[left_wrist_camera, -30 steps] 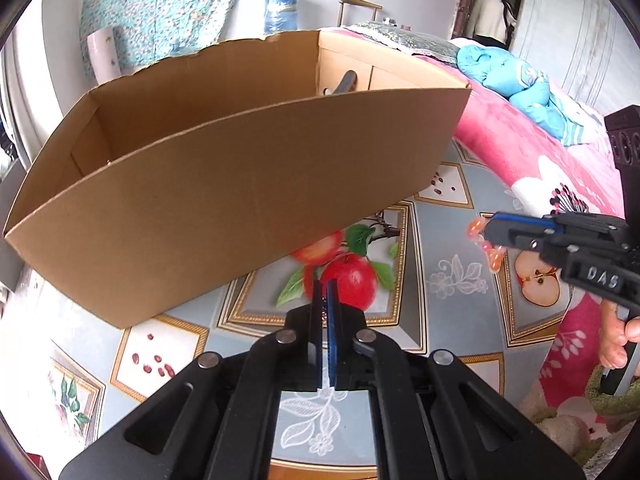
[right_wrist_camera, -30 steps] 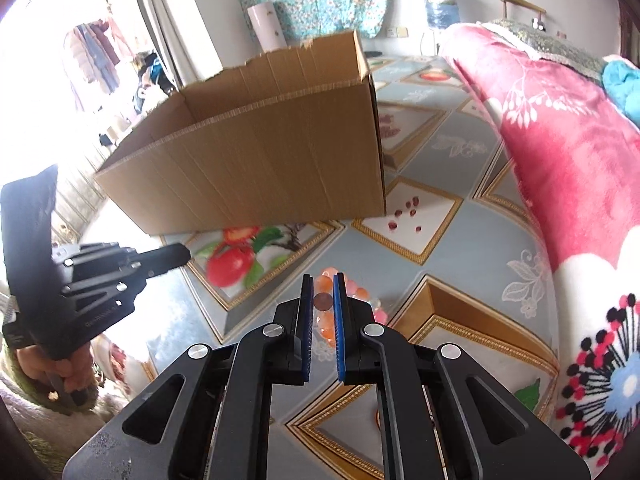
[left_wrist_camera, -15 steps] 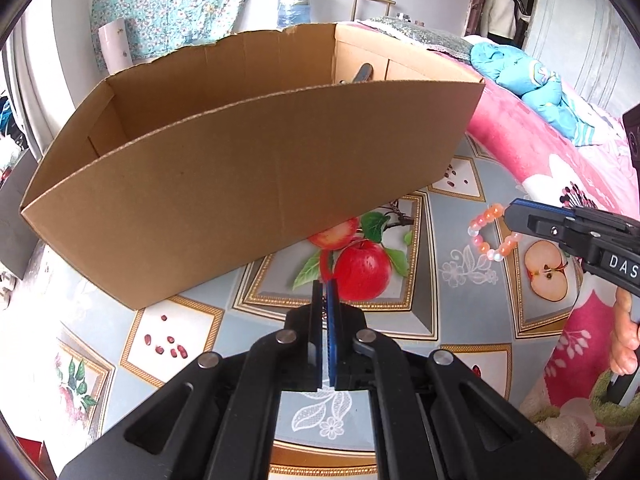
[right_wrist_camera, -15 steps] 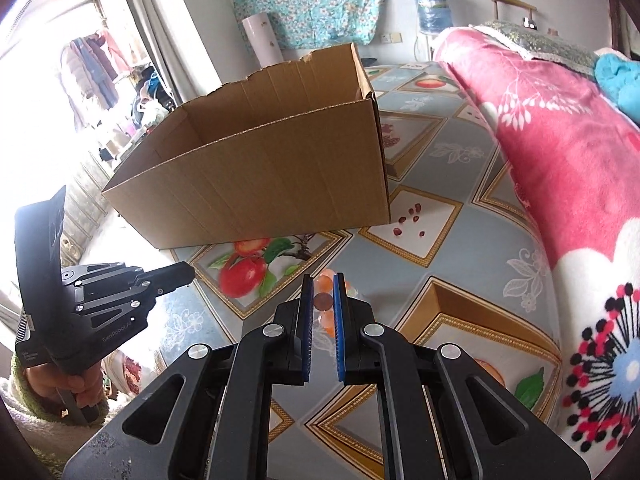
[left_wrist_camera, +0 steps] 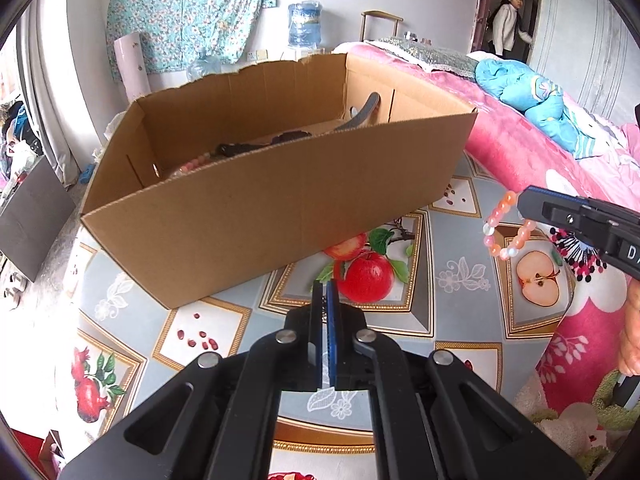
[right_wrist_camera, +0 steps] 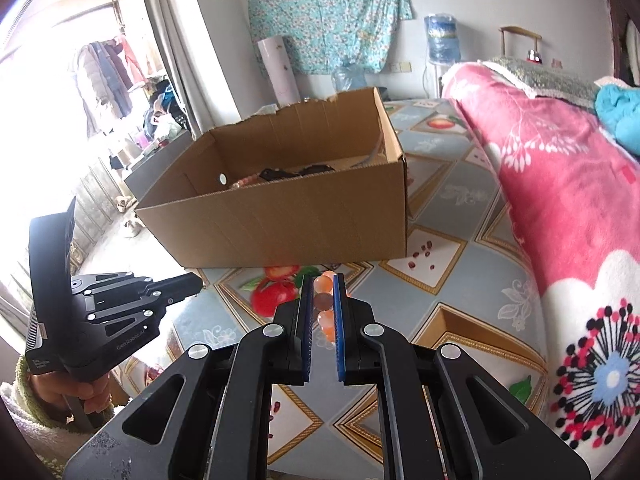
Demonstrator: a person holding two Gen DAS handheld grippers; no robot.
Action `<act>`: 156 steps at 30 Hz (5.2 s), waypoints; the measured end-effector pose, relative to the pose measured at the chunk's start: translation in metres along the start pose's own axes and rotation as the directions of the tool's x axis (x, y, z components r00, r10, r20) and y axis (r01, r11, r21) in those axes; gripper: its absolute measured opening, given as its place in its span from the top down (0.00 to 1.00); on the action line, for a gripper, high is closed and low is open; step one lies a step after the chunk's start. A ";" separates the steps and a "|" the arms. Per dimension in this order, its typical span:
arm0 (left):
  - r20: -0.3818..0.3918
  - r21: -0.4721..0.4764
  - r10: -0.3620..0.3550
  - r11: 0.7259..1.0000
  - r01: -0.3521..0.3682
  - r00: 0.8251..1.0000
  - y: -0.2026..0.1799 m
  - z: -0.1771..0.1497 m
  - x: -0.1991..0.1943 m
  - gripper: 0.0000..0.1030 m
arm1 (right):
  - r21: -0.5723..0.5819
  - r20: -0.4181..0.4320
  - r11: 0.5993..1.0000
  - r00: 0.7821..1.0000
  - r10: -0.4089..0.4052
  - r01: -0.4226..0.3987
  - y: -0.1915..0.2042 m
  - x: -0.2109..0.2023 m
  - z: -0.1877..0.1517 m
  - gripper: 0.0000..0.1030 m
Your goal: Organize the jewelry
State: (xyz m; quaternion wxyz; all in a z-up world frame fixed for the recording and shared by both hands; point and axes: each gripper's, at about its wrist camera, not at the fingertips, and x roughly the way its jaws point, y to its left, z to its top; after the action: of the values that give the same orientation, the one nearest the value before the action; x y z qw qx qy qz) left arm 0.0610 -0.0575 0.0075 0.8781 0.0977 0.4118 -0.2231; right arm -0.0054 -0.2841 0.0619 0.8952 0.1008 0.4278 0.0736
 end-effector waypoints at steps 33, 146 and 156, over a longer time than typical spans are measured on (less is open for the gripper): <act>-0.070 -0.038 -0.119 0.993 0.116 0.990 0.083 0.109 0.030 0.98 | -0.123 0.017 0.957 0.964 0.266 -0.262 0.008 0.071 0.138 0.93; -0.070 -0.292 0.289 0.909 -0.296 0.955 0.037 0.044 -0.018 0.05 | -0.037 -0.101 0.979 0.974 -0.203 0.200 0.031 0.009 0.052 0.08; -0.077 -0.307 0.278 0.907 -0.287 0.958 0.043 0.042 -0.017 0.05 | -0.046 -0.105 0.979 0.974 -0.203 0.199 0.037 0.011 0.053 0.08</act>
State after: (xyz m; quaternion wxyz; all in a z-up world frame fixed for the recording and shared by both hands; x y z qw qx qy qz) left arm 0.1008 -0.0290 0.0469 0.8989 0.0184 0.4372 -0.0236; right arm 0.0413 -0.2526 0.0958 0.8751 0.0373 0.4825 -0.0044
